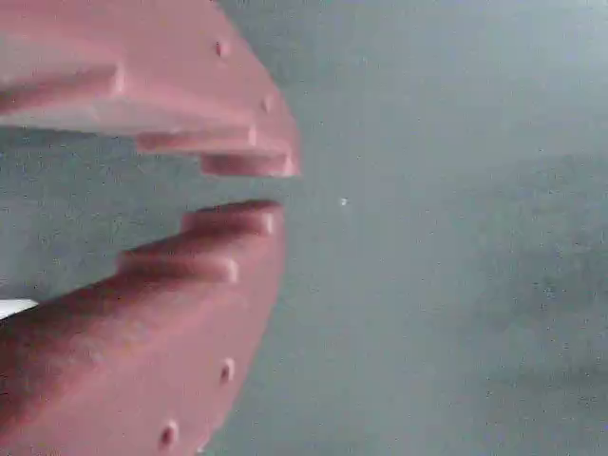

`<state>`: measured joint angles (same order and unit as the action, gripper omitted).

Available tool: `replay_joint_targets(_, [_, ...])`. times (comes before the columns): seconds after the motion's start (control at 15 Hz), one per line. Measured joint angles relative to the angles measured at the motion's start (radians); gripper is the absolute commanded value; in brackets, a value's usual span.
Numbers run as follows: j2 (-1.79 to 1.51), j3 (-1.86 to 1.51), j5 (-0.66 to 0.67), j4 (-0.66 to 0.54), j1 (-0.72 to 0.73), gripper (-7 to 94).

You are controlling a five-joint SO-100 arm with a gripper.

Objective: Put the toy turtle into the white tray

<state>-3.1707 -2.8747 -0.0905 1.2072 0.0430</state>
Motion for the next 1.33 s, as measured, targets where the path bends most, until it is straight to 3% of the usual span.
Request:
replay_joint_targets(0.27, [-0.118, -0.021, -0.011, 0.115, 0.008, 0])
replay_joint_targets(1.33, [-0.120, -0.034, 0.018, 0.135, -0.003, 0])
